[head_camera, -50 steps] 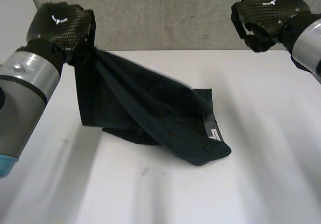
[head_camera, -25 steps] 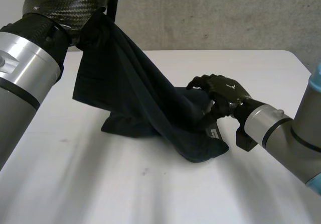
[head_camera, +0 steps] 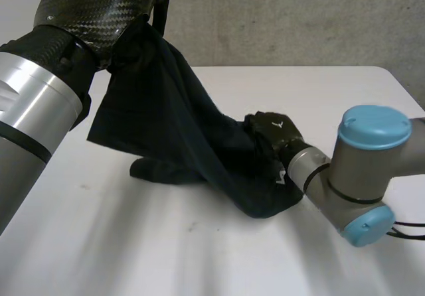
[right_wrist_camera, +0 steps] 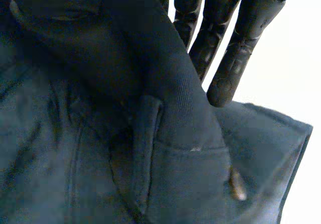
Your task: Fold the shorts.
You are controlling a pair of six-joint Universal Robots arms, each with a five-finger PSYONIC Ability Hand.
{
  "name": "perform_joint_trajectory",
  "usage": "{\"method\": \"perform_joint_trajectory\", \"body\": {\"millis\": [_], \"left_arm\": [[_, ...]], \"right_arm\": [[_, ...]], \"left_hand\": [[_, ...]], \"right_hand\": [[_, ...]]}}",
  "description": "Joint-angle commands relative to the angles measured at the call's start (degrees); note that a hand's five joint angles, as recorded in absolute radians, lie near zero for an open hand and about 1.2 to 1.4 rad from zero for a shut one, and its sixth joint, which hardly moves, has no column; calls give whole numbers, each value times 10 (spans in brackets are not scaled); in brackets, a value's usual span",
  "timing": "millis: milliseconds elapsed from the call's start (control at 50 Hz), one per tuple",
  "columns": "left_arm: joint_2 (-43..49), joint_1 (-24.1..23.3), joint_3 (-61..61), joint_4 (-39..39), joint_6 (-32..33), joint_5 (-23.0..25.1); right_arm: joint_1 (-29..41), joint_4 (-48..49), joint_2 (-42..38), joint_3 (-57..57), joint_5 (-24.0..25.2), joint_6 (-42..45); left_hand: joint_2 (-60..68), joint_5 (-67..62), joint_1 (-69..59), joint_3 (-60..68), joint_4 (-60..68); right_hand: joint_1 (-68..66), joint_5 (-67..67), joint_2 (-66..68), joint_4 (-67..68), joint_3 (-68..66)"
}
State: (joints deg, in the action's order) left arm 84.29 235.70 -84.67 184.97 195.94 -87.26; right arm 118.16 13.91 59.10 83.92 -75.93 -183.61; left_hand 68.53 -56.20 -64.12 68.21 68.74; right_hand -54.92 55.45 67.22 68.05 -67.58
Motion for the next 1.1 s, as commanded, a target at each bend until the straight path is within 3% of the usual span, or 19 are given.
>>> {"method": "perform_joint_trajectory", "body": {"millis": [20,40,120,220,320,460,520,540,560,580,640,740,840,920,980,1020,1100], "left_arm": [[-10,10,-24,-1,1,2],[-11,13,-29,-1,2,2],[-11,34,-65,-1,1,3],[-7,56,-114,4,1,8],[34,62,-147,11,1,7],[162,63,-125,38,7,4],[223,63,-93,58,7,0],[237,63,-83,60,7,0],[263,64,-64,61,7,-1],[273,64,-55,61,6,0],[302,75,-26,60,6,0],[314,85,-16,60,4,0],[309,86,-23,60,2,0],[295,86,-24,57,1,0],[288,85,-27,57,0,0],[287,85,-32,57,0,0],[288,84,-37,58,0,0]], "right_arm": [[-77,-158,156,11,63,197],[-107,-215,187,6,81,266],[-150,-338,227,-41,104,396],[-162,-414,204,-119,105,437],[-155,-411,112,-184,104,444],[-98,-362,-56,-278,82,507],[-81,-301,-121,-308,40,528],[-78,-263,-142,-314,9,530],[-74,-243,-147,-315,-10,529],[-70,-224,-148,-315,-27,527],[-45,-167,-130,-293,-73,509],[-42,-149,-39,-201,-63,423],[-43,-154,77,-85,-31,269],[-64,-164,106,-13,10,182],[-78,-166,121,26,41,151],[-86,-167,134,58,74,135],[-87,-162,136,98,104,133]], "left_hand": [[115,-138,-159,118,113],[115,-138,-159,118,113],[115,-138,-159,118,113],[115,-138,-159,118,113],[115,-138,-159,118,113],[115,-138,-159,118,113],[115,-138,-159,118,113],[115,-138,-159,118,113],[115,-138,-159,118,113],[115,-138,-159,118,113],[115,-138,-159,118,113],[115,-138,-159,118,113],[115,-138,-159,118,113],[115,-138,-159,118,113],[115,-138,-159,118,113],[115,-138,-159,118,113],[115,-138,-159,118,113]], "right_hand": [[-251,146,128,120,-124],[-251,146,128,120,-124],[-251,146,128,120,-124],[-251,146,128,120,-124],[-251,146,128,120,-124],[-251,146,128,120,-124],[-3,-102,-120,-128,123],[226,-331,-349,-357,352],[363,-468,-486,-494,489],[449,-554,-572,-580,576],[449,-554,-572,-580,576],[449,-554,-572,-580,576],[449,-554,-572,-580,576],[219,-324,-342,-350,345],[164,-269,-287,-295,291],[57,-162,-180,-188,183],[38,-143,-161,-169,165]]}}
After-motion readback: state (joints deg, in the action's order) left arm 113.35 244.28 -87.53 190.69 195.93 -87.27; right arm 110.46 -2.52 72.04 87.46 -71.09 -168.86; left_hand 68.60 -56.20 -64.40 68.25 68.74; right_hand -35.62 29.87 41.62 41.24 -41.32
